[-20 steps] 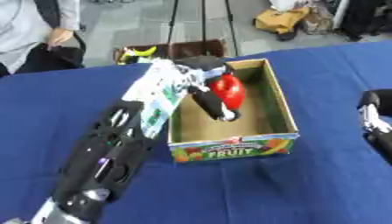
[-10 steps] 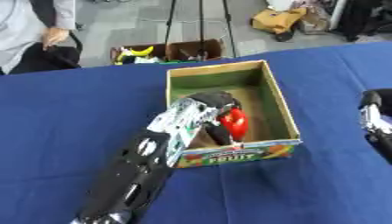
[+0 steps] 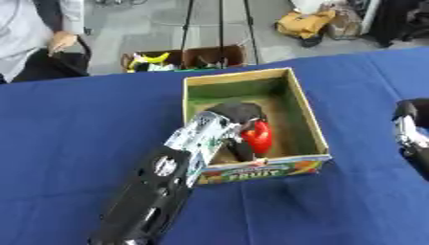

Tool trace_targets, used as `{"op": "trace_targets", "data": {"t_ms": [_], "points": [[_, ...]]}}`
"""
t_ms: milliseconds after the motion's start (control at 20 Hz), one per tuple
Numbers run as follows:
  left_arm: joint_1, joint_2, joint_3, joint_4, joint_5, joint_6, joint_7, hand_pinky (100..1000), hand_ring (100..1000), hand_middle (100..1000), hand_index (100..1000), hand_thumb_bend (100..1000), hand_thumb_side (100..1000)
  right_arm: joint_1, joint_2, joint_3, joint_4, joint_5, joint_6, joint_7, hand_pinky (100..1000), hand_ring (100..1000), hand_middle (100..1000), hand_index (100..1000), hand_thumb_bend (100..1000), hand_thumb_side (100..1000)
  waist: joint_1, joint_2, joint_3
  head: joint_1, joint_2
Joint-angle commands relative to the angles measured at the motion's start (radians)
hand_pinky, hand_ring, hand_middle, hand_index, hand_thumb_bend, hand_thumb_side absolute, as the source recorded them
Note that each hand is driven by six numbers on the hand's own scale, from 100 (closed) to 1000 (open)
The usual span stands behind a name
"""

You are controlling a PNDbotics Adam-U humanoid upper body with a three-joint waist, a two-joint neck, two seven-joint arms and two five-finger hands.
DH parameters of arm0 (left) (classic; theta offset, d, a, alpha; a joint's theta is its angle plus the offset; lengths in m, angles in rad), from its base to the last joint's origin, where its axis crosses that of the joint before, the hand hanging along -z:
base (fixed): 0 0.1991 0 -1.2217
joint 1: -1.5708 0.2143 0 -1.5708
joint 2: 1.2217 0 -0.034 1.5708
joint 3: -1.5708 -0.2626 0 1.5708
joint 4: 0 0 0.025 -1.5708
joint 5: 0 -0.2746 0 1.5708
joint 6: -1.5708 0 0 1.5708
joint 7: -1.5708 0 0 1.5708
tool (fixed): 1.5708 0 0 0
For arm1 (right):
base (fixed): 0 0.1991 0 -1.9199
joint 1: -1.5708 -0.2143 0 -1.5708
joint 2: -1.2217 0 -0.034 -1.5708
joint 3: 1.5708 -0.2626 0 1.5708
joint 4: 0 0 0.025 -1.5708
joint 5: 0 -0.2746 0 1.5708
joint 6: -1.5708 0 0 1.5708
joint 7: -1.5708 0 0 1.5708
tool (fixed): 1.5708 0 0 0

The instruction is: Pick up objects on the table and place them in the box.

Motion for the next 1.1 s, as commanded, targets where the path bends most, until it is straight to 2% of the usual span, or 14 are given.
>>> {"op": "trace_targets", "data": {"t_ms": [50,100,150,400,650,900,1000,1050,1100], "points": [[-0.005,0.012,0.010,-0.031,-0.005,-0.029,0.006,799,925,946,972,521,886,-0.003,-0.005,-0.004,-0.021,-0.004,-0.001,0.000,745,546,451,671,100,546,-0.005,-0.016,0.000,-0.002,-0.004],[-0.006,0.015,0.014,-0.042,0.000,-0.034,0.016,805,929,945,973,537,906,-0.003,-0.006,-0.004,-0.021,-0.004,-0.001,0.000,745,546,451,671,100,546,-0.005,-0.016,0.000,-0.003,-0.004],[-0.008,0.019,0.021,-0.055,0.008,-0.035,0.028,821,934,932,976,614,979,-0.002,-0.005,-0.004,-0.021,-0.004,-0.001,0.000,745,546,451,671,100,546,-0.005,-0.017,0.001,-0.003,-0.003],[-0.011,0.040,0.054,-0.110,0.066,-0.024,0.086,785,902,893,971,593,1000,0.000,-0.006,-0.006,-0.021,-0.005,0.000,-0.001,745,546,451,672,100,546,-0.006,-0.019,0.004,-0.007,0.000],[-0.019,0.069,0.099,-0.208,0.141,0.007,0.148,708,839,829,963,444,1000,0.003,-0.007,-0.008,-0.021,-0.004,0.001,-0.004,745,546,451,672,100,546,-0.007,-0.020,0.009,-0.015,0.005],[-0.038,0.120,0.169,-0.326,0.214,0.064,0.221,664,802,796,953,365,1000,0.006,-0.007,-0.010,-0.021,-0.005,0.002,-0.006,745,546,451,672,100,547,-0.010,-0.022,0.014,-0.023,0.008],[-0.043,0.142,0.187,-0.370,0.238,0.089,0.247,640,786,779,940,290,981,0.007,-0.008,-0.011,-0.021,-0.004,0.003,-0.007,745,546,451,672,100,548,-0.011,-0.023,0.016,-0.026,0.009],[-0.044,0.152,0.194,-0.391,0.248,0.100,0.261,603,761,757,926,225,960,0.007,-0.008,-0.011,-0.021,-0.004,0.003,-0.007,744,546,451,672,100,549,-0.012,-0.024,0.018,-0.027,0.010],[-0.043,0.162,0.202,-0.413,0.260,0.108,0.274,595,757,753,925,219,954,0.007,-0.008,-0.012,-0.021,-0.004,0.003,-0.008,744,546,451,672,100,549,-0.013,-0.024,0.019,-0.030,0.010]]}}
